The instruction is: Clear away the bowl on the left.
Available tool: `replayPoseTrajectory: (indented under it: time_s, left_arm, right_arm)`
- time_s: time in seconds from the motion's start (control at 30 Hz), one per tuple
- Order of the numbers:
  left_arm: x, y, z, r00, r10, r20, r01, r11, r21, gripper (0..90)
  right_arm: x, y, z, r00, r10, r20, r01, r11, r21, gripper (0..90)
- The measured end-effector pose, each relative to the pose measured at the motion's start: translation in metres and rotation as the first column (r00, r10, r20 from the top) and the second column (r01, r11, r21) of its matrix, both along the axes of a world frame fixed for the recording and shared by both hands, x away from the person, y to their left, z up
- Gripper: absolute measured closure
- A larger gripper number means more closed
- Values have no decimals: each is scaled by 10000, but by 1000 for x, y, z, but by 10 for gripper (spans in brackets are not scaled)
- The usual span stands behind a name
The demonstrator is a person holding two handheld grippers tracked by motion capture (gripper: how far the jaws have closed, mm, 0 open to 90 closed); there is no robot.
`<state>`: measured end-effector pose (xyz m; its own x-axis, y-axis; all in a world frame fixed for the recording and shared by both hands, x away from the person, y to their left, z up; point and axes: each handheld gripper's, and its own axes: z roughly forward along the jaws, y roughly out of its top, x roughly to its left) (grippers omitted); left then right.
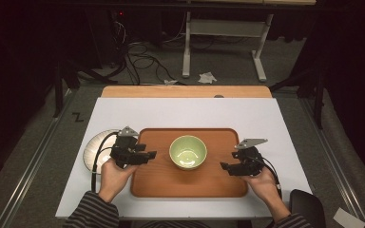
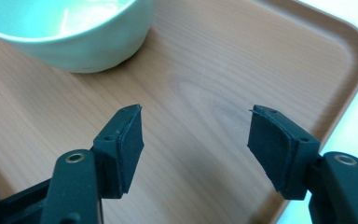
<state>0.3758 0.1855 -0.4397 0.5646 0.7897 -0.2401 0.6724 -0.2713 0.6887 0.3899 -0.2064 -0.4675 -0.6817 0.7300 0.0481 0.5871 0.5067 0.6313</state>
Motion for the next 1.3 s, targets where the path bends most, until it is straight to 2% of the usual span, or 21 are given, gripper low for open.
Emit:
replayPoseTrajectory:
  time_s: [0.1, 0.3, 0.43, 0.73, 1.3]
  left_arm:
    - [-2, 0, -3, 9999, -40, -116, 40, 10000, -28, 447]
    - [-6, -1, -4, 10000, -72, -63, 73, 9999, 133, 445]
    - [-7, 0, -5, 10000, -12, 20, 12, 9994, 344, 448]
    - [-11, -4, -13, 9996, -227, -155, 238, 9972, 713, 445]
    - [-11, -10, -21, 9983, -456, -365, 496, 9920, 1162, 443]
  right_arm:
    - [0, 1, -1, 9999, -13, -104, 14, 10000, 38, 370]
    - [0, 0, 0, 10000, 44, -47, -44, 10000, 25, 370]
    - [-1, 1, 0, 10000, -2, -81, 2, 10000, 39, 371]
    - [-1, 1, 0, 10000, 88, 0, -88, 9999, -64, 371]
    - [-1, 3, -3, 9996, 271, -91, -273, 9994, -224, 367]
